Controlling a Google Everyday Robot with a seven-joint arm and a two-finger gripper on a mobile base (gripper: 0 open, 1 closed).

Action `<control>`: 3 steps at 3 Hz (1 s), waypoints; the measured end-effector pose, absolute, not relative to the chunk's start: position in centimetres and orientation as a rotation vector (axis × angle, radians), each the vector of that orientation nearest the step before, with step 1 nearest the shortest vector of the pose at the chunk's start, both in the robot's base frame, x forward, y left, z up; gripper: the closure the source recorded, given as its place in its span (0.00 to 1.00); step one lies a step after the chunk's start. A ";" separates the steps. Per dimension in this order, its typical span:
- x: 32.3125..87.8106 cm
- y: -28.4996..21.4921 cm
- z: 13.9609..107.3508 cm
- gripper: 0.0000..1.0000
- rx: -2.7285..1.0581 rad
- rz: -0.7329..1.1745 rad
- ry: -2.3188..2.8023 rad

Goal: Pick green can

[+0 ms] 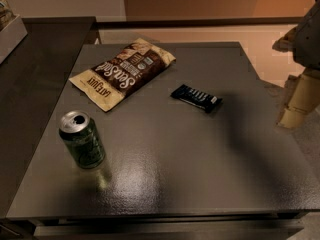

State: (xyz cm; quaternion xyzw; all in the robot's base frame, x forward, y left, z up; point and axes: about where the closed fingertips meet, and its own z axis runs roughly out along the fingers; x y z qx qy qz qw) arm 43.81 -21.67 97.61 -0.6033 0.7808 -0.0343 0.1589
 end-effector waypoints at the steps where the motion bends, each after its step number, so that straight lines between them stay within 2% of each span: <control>1: 43.8 -21.7 97.6 0.00 -1.725 -0.098 2.232; 3: 43.8 -17.5 98.0 0.00 -1.746 0.054 2.084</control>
Offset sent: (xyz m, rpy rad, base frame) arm 0.0001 0.0306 0.0031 0.1399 -0.0090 0.0763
